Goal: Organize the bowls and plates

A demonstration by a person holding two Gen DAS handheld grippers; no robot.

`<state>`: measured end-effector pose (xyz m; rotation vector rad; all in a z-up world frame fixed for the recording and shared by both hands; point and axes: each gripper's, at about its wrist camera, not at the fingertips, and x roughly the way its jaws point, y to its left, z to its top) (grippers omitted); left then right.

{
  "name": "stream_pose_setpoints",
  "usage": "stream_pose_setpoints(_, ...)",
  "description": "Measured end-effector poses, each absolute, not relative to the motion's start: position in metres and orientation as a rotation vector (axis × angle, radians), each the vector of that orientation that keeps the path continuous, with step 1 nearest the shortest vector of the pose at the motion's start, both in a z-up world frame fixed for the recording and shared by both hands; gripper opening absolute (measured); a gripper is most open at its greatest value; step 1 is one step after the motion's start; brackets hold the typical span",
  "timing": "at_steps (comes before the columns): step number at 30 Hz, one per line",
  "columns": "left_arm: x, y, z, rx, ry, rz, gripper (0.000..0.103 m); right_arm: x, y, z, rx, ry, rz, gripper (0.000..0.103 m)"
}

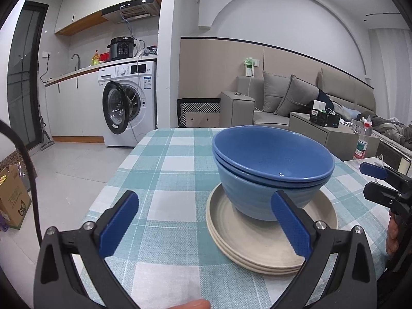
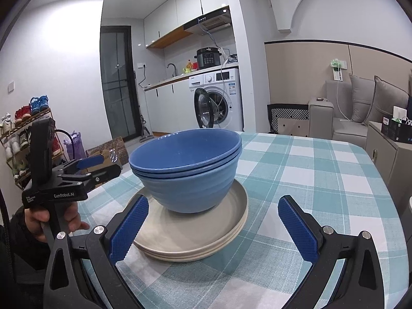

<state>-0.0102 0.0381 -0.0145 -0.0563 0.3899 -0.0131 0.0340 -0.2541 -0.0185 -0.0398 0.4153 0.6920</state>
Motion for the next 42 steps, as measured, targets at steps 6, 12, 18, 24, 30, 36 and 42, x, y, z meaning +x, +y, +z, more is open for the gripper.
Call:
stream_pose_setpoints(6,-0.013,0.032,-0.022,-0.068,0.400,-0.037,0.103,0.026,-0.254,-0.019,-0.041,0.389,0.697,0.102)
stream_pose_setpoints(12,-0.019,0.021,-0.025,-0.040,0.390,-0.051,0.103,0.023,-0.253,-0.020,-0.038,0.375,0.709,0.102)
stream_pose_setpoints(18,-0.025,0.018,-0.023,-0.037,0.377,-0.054,0.103,0.020,-0.250,-0.023,-0.046,0.380,0.718,0.102)
stream_pose_setpoints(24,-0.028,0.017,-0.024,-0.037,0.373,-0.053,0.103,0.016,-0.247,-0.025,-0.062,0.374,0.730,0.102)
stream_pose_setpoints(30,-0.028,0.017,-0.025,-0.043,0.378,-0.056,0.103,0.012,-0.248,-0.025,-0.062,0.359,0.736,0.102)
stream_pose_setpoints(36,-0.026,0.016,-0.025,-0.038,0.382,-0.058,0.103,0.011,-0.247,-0.025,-0.062,0.360,0.741,0.102)
stream_pose_setpoints(42,-0.025,0.017,-0.026,-0.040,0.383,-0.059,0.103,0.010,-0.245,-0.026,-0.070,0.361,0.747,0.103)
